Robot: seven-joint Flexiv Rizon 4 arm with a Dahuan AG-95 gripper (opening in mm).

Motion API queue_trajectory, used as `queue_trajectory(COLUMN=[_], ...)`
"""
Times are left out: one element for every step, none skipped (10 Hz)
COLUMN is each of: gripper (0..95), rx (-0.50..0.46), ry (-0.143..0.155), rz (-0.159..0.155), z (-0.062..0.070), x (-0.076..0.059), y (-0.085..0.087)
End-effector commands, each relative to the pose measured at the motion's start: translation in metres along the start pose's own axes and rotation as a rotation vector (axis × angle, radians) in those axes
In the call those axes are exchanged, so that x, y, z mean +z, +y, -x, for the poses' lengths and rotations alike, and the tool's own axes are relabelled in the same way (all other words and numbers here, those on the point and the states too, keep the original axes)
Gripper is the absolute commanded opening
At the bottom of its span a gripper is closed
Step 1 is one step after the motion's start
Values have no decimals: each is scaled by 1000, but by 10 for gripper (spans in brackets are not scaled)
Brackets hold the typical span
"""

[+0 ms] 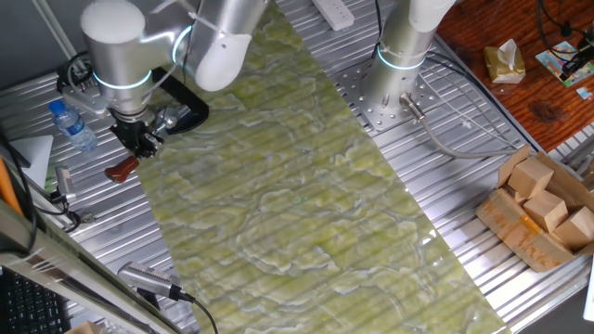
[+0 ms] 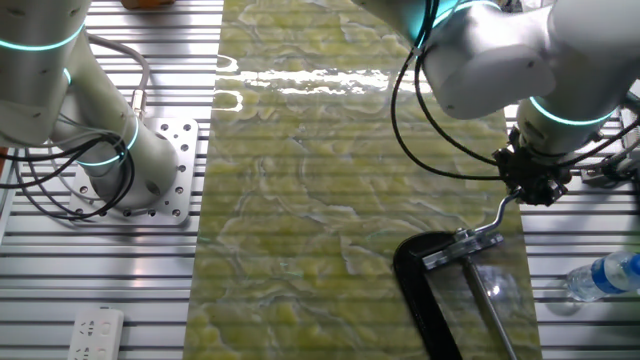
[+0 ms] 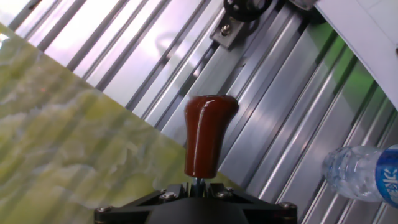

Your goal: Pull up the lever

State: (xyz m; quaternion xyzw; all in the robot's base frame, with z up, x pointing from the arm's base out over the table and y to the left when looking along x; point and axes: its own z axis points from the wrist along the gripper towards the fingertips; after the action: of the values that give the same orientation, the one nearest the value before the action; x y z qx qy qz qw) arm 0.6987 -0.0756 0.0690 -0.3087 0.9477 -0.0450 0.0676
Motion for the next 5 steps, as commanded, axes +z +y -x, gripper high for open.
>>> queue_trajectory(gripper=[0, 0, 0, 0, 0], rx=[44, 44, 46, 47, 51], ry=[-6, 3, 7, 16, 29], rz=[52, 49, 44, 37, 29], z=[2, 3, 3, 3, 3], x=[-3, -6, -7, -7, -7], y=[-1, -1, -1, -1, -1])
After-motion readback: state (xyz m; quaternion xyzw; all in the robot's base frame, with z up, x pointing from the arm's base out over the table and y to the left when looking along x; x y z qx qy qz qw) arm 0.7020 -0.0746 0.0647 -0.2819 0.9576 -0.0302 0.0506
